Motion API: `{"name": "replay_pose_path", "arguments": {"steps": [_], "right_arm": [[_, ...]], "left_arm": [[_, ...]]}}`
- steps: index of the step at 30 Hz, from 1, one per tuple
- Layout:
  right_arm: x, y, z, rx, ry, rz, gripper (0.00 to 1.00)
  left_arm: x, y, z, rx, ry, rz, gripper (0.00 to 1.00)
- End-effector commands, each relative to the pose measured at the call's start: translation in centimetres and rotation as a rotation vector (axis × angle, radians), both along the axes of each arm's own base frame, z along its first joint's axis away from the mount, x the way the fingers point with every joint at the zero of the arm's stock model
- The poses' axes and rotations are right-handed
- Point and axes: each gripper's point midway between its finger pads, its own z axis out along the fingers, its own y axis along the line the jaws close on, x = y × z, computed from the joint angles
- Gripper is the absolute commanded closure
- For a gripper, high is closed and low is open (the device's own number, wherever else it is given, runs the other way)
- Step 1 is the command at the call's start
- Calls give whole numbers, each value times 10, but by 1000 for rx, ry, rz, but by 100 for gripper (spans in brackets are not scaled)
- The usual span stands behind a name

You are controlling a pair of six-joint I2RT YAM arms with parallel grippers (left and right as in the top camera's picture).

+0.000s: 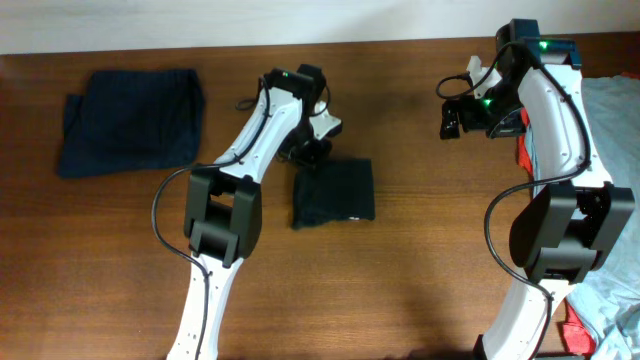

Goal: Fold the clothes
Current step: 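Carry the green bundle with the left gripper to the top-left stack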

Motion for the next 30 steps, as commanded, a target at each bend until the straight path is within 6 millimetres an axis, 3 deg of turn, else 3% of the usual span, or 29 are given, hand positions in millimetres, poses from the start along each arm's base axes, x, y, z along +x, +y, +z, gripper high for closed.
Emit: {"name": "replay_pose_path", "arguments": {"steps": [1, 6, 9, 15, 22, 30], "right_arm": [[1, -3, 13, -16, -32, -5, 1], [1, -3, 13, -16, -32, -5, 1], [1, -3, 13, -16, -32, -5, 1], [1, -3, 13, -16, -32, -5, 1], [1, -3, 13, -16, -32, -5, 1], [1, -3, 13, -16, -32, -5, 1]], "left_arm": [[25, -8, 40, -33, -116, 20, 100], [37, -11, 79, -61, -203, 21, 100], [46, -7, 92, -40, -263, 25, 100], [54, -5, 102, -31, -310, 30, 100], [70, 13, 111, 63, -399, 53, 100], [105, 25, 165, -32, -568, 245, 100]]}}
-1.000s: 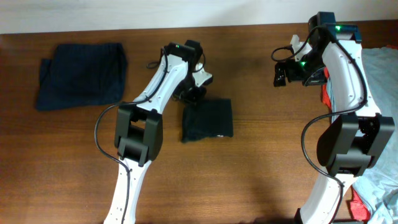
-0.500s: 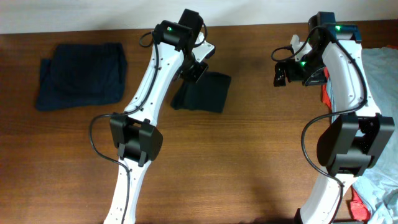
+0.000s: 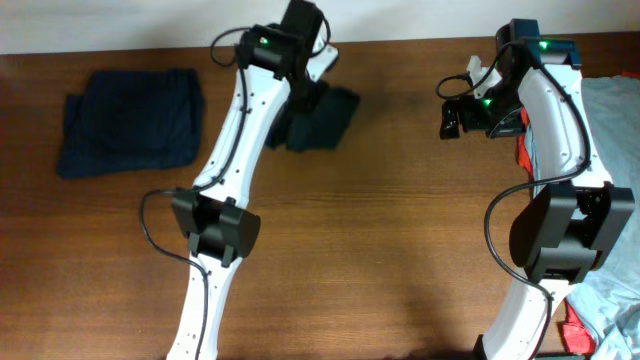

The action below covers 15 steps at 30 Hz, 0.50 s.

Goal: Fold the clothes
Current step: 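Carry the green bundle with the left gripper to the top-left stack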

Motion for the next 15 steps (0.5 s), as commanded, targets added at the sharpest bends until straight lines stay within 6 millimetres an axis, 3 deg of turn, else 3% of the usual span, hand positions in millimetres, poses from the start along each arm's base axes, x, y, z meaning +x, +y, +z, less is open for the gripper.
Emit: {"name": "replay_pose_path", "arguments": {"steps": [1, 8, 15], "right_arm": [[1, -3, 13, -16, -32, -4, 1], [1, -3, 13, -16, -32, -4, 1], [1, -3, 13, -16, -32, -4, 1]], "left_arm": [[21, 22, 35, -67, -99, 143, 100], [51, 59, 64, -172, -197, 333, 100], [86, 126, 80, -323, -259, 558, 100]]}}
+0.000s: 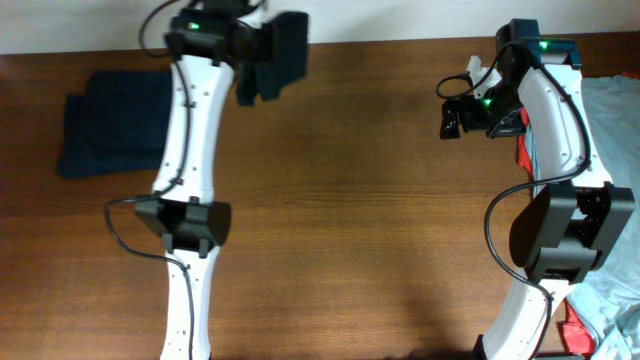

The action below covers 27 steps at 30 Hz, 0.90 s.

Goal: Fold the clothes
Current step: 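Carry the green bundle with the left gripper to the top-left stack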

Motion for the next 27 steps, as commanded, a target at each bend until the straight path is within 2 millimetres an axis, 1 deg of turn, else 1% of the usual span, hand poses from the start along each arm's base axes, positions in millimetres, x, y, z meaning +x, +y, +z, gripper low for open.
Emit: {"name": "replay_pose_path", "arguments": {"steps": [1, 4, 7, 8, 9, 12, 14, 15, 17, 21, 24, 25, 27], "right_arm": [[1, -3, 13, -16, -32, -4, 1], [1, -3, 13, -16, -32, -4, 1], [1, -3, 13, -16, -32, -4, 1], [1, -3, 13, -16, -32, -4, 1], [1, -3, 13, -16, -32, -4, 1], [1, -3, 13, -16, -32, -4, 1], [1, -3, 13, -16, -32, -4, 1], [1, -3, 13, -16, -32, -4, 1], [1, -3, 13, -16, -32, -4, 1], [1, -3, 13, -16, -32, -4, 1], [1, -3, 13, -16, -32, -4, 1], [1, -3, 13, -16, -32, -4, 1], [1, -3, 13, -16, -32, -4, 1]], "left_arm": [[14, 42, 16, -147, -33, 146, 100], [20, 75, 20, -274, -27, 255, 100], [23, 115, 23, -385, -19, 382, 100], [23, 131, 23, -413, -18, 422, 100], [21, 152, 23, -440, -17, 477, 100], [16, 186, 21, -466, -11, 538, 100], [11, 205, 16, -473, 4, 586, 100], [8, 217, 11, -476, 17, 612, 100], [4, 232, -1, -487, 50, 655, 100], [2, 244, -33, -517, 123, 685, 100], [5, 241, -52, -578, 175, 659, 100], [7, 239, -54, -603, 179, 642, 100], [14, 233, -48, -646, 157, 589, 100]]}}
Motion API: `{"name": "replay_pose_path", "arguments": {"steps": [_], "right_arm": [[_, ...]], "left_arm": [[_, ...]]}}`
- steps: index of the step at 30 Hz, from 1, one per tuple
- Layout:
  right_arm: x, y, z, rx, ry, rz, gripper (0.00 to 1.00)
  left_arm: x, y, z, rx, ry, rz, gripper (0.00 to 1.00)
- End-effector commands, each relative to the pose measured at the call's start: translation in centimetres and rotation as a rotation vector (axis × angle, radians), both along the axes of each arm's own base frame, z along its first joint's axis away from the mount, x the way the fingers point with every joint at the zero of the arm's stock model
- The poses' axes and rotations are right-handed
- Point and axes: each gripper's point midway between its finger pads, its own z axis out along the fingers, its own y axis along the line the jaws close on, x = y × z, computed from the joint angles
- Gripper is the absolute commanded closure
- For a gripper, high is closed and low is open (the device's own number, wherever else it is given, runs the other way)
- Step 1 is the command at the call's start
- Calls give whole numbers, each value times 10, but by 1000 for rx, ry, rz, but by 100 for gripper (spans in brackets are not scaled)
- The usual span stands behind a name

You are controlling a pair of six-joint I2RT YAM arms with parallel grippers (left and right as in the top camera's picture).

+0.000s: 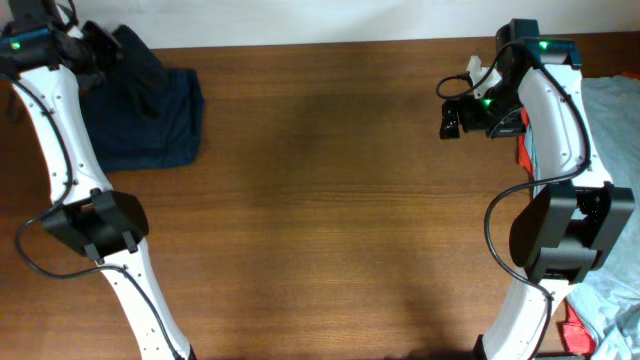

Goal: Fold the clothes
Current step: 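Carry the green bundle with the left gripper to the top-left stack, then lower the green bundle onto the navy stack and open the left gripper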

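Note:
At the table's far left, my left gripper (103, 48) is shut on a small folded dark navy garment (135, 62). The garment hangs over the back part of a larger folded navy garment (155, 125) that lies flat on the table. I cannot tell whether the two touch. My right gripper (444, 106) hovers over the table at the back right, its fingers apart and nothing between them.
A heap of unfolded clothes lies at the right edge: a light blue cloth (612, 110) and a red piece (526, 152) beside the right arm, more cloth (590, 320) at the bottom right. The wooden table (330, 200) spans the view.
My left gripper has moved with the small folded garment from the back of the table, left of centre, to the far left, over the folded navy garment. The right arm has not moved.
My left gripper was down at the small folded garment in the middle of the table. Then it held the garment lifted near the back edge, then further left, and now holds it over the folded garment at the far left. The right arm stayed still throughout.

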Motion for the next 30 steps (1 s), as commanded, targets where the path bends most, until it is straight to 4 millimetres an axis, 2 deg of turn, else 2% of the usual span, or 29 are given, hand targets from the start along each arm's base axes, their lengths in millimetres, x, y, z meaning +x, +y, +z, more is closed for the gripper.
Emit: {"name": "replay_pose_path", "arguments": {"steps": [1, 5, 9, 15, 20, 26, 30], "right_arm": [[1, -3, 13, -16, -31, -4, 1], [1, -3, 13, -16, -31, -4, 1], [1, -3, 13, -16, -32, -4, 1], [1, -3, 13, -16, -31, -4, 1], [1, -3, 13, -16, -31, -4, 1], [1, -3, 13, -16, -32, -4, 1], [1, -3, 13, -16, -31, -4, 1]], "left_arm": [[13, -17, -8, -126, -50, -88, 100], [19, -38, 24, -202, -161, -184, 100], [18, -51, 36, -292, -197, -242, 100], [18, -36, 39, -285, -218, -229, 100], [13, -2, 19, -169, -161, -144, 100], [9, 15, -17, -124, -63, -84, 100], [9, 23, -51, -150, -9, -67, 100]]}}
